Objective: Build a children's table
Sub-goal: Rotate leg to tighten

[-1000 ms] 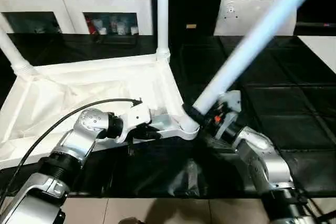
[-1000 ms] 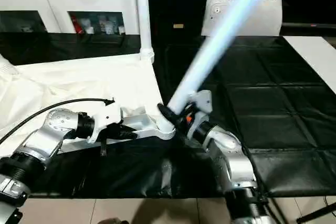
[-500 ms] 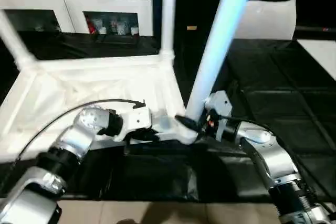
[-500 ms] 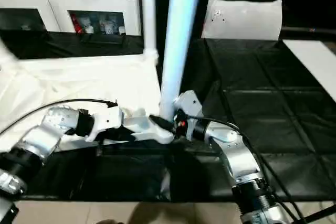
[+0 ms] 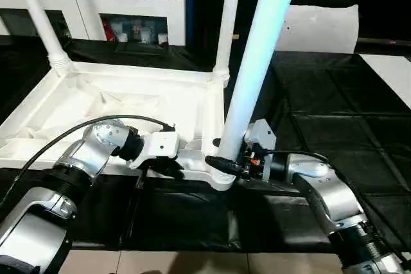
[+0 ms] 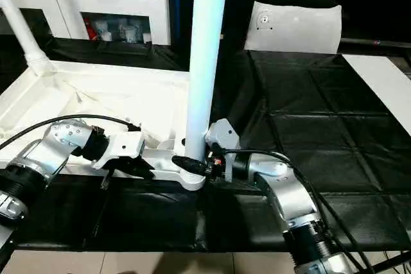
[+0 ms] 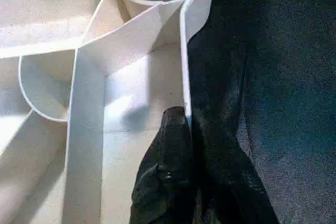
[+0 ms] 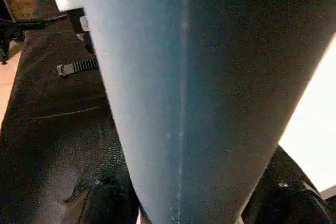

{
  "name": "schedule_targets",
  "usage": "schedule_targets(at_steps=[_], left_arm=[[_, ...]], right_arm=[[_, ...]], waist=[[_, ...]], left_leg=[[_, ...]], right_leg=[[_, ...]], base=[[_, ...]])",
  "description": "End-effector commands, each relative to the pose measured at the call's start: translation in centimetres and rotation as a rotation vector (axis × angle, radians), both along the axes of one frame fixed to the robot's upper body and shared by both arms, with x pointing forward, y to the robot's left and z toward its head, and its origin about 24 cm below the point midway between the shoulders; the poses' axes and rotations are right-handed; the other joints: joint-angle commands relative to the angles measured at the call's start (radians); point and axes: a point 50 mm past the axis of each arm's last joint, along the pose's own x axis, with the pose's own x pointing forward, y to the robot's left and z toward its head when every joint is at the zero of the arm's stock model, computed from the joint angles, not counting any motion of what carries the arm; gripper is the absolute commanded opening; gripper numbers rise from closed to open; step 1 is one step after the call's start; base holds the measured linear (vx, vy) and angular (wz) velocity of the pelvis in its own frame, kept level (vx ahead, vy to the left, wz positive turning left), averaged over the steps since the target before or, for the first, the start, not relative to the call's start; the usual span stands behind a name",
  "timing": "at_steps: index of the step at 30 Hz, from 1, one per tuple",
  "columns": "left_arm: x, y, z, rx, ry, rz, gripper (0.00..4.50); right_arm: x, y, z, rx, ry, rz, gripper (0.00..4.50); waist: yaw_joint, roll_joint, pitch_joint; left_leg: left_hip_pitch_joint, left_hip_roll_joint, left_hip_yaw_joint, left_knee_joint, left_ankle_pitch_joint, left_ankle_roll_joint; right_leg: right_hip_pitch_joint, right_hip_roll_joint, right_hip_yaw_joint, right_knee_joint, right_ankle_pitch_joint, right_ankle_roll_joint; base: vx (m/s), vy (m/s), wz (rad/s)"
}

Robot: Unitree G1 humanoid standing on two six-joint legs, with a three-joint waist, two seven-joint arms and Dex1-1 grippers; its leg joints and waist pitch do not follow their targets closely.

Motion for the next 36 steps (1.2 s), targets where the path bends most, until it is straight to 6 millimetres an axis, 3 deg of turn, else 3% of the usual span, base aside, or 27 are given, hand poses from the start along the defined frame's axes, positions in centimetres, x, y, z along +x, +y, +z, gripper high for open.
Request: schedule_targets(at_steps=[1, 5, 9, 10, 11, 13, 16, 18, 21, 32, 33, 34, 36], left_arm=[[0.4, 1.1, -0.1, 0.053, -0.023, 0.068, 0.0], [-0.2, 1.5, -0.4, -0.008, -0.001, 0.177, 0.0], [-1.5, 0.7, -0.3, -0.127, 0.061, 0.294, 0.0], [-1.6, 0.5, -0.3, -0.134, 0.064, 0.3, 0.0], [-2.2, -0.5, -0.1, -0.182, 0.085, 0.339, 0.0], [-2.6, -1.6, -0.2, -0.209, 0.09, 0.375, 0.0], [-3.2, -3.9, -0.3, -0.217, 0.075, 0.39, 0.0], [-3.5, -4.8, -0.1, -0.224, 0.074, 0.403, 0.0], [-3.6, -6.3, -0.1, -0.204, 0.054, 0.435, 0.0], [-2.8, -5.4, -0.8, -0.088, 0.0, 0.501, 0.0], [-2.8, -5.2, -0.9, -0.079, 0.001, 0.506, 0.0], [-2.7, -5.1, -0.9, -0.08, 0.0, 0.514, 0.0], [-2.6, -5.0, -1.0, -0.083, -0.002, 0.521, 0.0]], right_arm=[[-2.2, 1.6, -3.5, -0.056, 0.172, 0.097, 1.89], [-0.8, 1.5, -3.7, -0.089, 0.115, -0.037, 1.89], [0.8, 1.5, -3.6, -0.066, 0.103, -0.21, 1.89], [0.9, 1.5, -3.5, -0.063, 0.104, -0.218, 1.89], [1.6, 1.7, -3.4, -0.041, 0.112, -0.28, 1.89], [2.4, 2.1, -3.1, -0.016, 0.122, -0.352, 1.89], [3.9, 2.8, -2.8, -0.002, 0.127, -0.466, 1.89], [4.7, 3.0, -2.6, 0.006, 0.138, -0.53, 1.89], [6.1, 3.2, -2.4, 0.02, 0.171, -0.651, 1.89], [6.2, 4.2, -2.9, 0.004, 0.187, -0.644, 1.89], [6.2, 4.3, -2.9, 0.016, 0.198, -0.634, 2.45], [6.3, 4.3, -2.9, 0.013, 0.191, -0.635, 2.45], [6.3, 4.4, -2.8, 0.016, 0.19, -0.636, 2.59]], waist=[[-0.004, 0.013, -0.024], [-0.006, 0.017, -0.022], [-0.035, 0.011, -0.013], [-0.035, 0.011, -0.013], [-0.045, 0.015, -0.012], [-0.058, 0.013, -0.011], [-0.07, 0.012, -0.025], [-0.076, 0.013, -0.025], [-0.077, 0.012, -0.025], [-0.076, 0.019, -0.018], [-0.077, 0.018, -0.017], [-0.077, 0.022, -0.016], [-0.076, 0.021, -0.018]], left_leg=[[0.018, 0.053, -0.018, -0.071, -0.341, -0.043], [0.02, 0.057, -0.02, -0.075, -0.35, -0.056], [0.016, 0.055, -0.028, -0.081, -0.429, -0.063], [0.016, 0.055, -0.028, -0.081, -0.429, -0.063], [0.014, 0.052, -0.033, -0.083, -0.445, -0.063], [0.005, 0.049, -0.035, -0.086, -0.435, -0.064], [0.004, 0.044, -0.026, -0.076, -0.341, -0.052], [0.0, 0.043, -0.021, -0.071, -0.296, -0.039], [0.0, 0.042, -0.015, -0.065, -0.266, -0.029], [0.008, 0.043, -0.018, -0.068, -0.355, -0.053], [0.007, 0.043, -0.019, -0.068, -0.361, -0.052], [0.008, 0.042, -0.02, -0.068, -0.364, -0.053], [0.01, 0.043, -0.019, -0.066, -0.361, -0.051]], right_leg=[[0.012, -0.08, 0.04, -0.083, -0.181, -0.18], [0.008, -0.084, 0.041, -0.08, -0.196, -0.188], [0.0, -0.084, 0.043, -0.088, -0.362, -0.174], [0.0, -0.084, 0.043, -0.088, -0.362, -0.174], [-0.002, -0.084, 0.041, -0.094, -0.424, -0.157], [0.001, -0.078, 0.037, -0.096, -0.422, -0.146], [0.005, -0.071, 0.04, -0.088, -0.231, -0.173], [0.008, -0.067, 0.038, -0.084, -0.144, -0.193], [0.009, -0.066, 0.038, -0.081, -0.103, -0.208], [0.0, -0.062, 0.04, -0.092, -0.225, -0.178], [0.0, -0.063, 0.04, -0.094, -0.25, -0.173], [-0.001, -0.063, 0.04, -0.094, -0.254, -0.173], [-0.004, -0.063, 0.042, -0.095, -0.256, -0.175]], base=[[0.0, 0.0, 0.0], [0.0, 0.0, 0.0], [0.0, 0.0, 0.0], [0.0, 0.0, 0.0], [0.0, 0.0, 0.0], [-0.008, 0.015, -0.09], [-0.005, 0.01, -0.06], [0.0, 0.0, 0.0], [0.0, 0.0, 0.0], [0.0, 0.0, 0.0], [0.0, 0.0, 0.0], [0.0, 0.0, 0.0], [0.0, 0.0, 0.0]])
